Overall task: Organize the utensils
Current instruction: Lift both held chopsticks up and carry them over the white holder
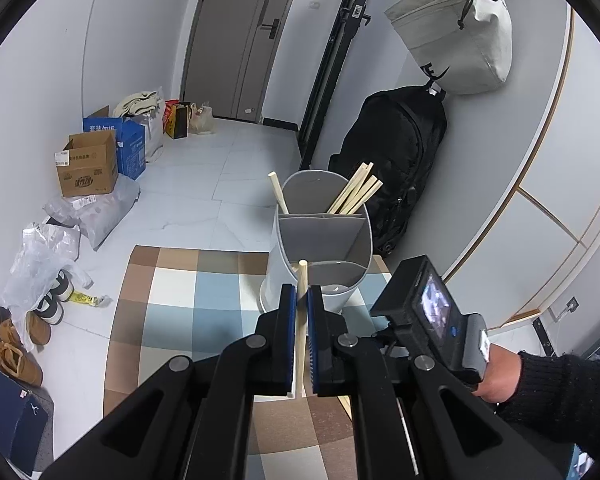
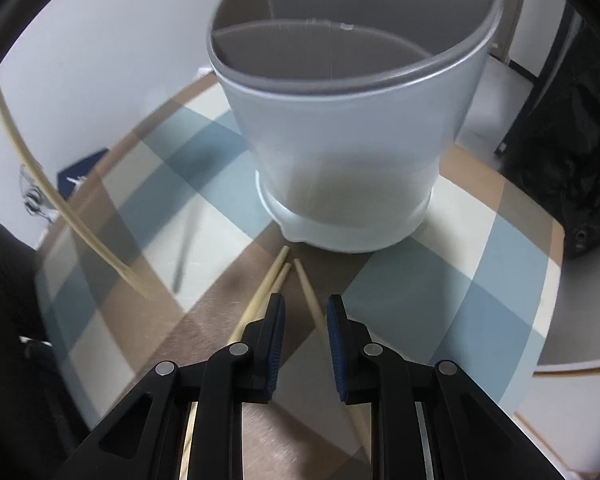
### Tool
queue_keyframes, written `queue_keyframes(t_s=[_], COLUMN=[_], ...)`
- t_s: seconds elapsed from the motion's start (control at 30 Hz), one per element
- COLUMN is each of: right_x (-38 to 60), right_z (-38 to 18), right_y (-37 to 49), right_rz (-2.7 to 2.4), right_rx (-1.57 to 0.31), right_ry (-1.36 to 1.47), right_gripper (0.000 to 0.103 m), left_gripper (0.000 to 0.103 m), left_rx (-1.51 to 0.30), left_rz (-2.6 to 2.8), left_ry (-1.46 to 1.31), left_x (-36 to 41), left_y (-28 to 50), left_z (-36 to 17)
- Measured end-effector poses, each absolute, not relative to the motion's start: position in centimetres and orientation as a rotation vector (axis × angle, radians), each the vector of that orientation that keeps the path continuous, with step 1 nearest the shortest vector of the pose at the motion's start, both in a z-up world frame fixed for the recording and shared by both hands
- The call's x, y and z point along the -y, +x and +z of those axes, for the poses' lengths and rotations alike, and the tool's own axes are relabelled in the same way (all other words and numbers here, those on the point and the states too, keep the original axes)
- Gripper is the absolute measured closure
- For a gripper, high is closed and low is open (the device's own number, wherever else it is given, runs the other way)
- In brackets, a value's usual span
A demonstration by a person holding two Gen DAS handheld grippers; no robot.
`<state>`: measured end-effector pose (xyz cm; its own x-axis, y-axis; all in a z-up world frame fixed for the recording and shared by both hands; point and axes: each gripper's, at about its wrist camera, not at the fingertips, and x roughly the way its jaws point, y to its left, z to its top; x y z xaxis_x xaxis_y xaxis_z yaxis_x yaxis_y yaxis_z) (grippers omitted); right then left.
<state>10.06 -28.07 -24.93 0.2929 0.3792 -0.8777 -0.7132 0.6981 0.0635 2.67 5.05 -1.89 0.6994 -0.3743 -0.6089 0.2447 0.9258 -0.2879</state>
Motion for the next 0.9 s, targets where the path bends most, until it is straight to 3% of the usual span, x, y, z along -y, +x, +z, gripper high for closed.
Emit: queue_keyframes(t_s=[0.07, 0.2, 0.47, 0.9], right_x=[27.9, 27.6, 30.3, 34.2], right_z=[-25.1, -25.3, -23.0, -14.1], right_y=[10.2, 10.0, 9.6, 5.4], right_rz=[0.743, 0.728, 0.725, 0.714], right_rx=[-1.028, -1.007, -0.977, -0.709], right_ry=[-0.38, -0.405, -0.232, 0.086], right_gripper=[0.083, 0.098, 0.099, 0.099], left_gripper=[0.101, 0.101, 0.101, 0.101], left_rx=[-0.721, -0.724, -0.711, -0.67], left_rz=[-0.343, -0.336, -0.333, -0.347], left_ry=[-0.194, -0.214, -0.207, -0.153], left_x=[-5.2, -5.8, -5.5, -3.8], left_y=[2.8, 3.0, 2.8, 1.9], left_z=[-2.0, -2.2, -1.5, 2.2])
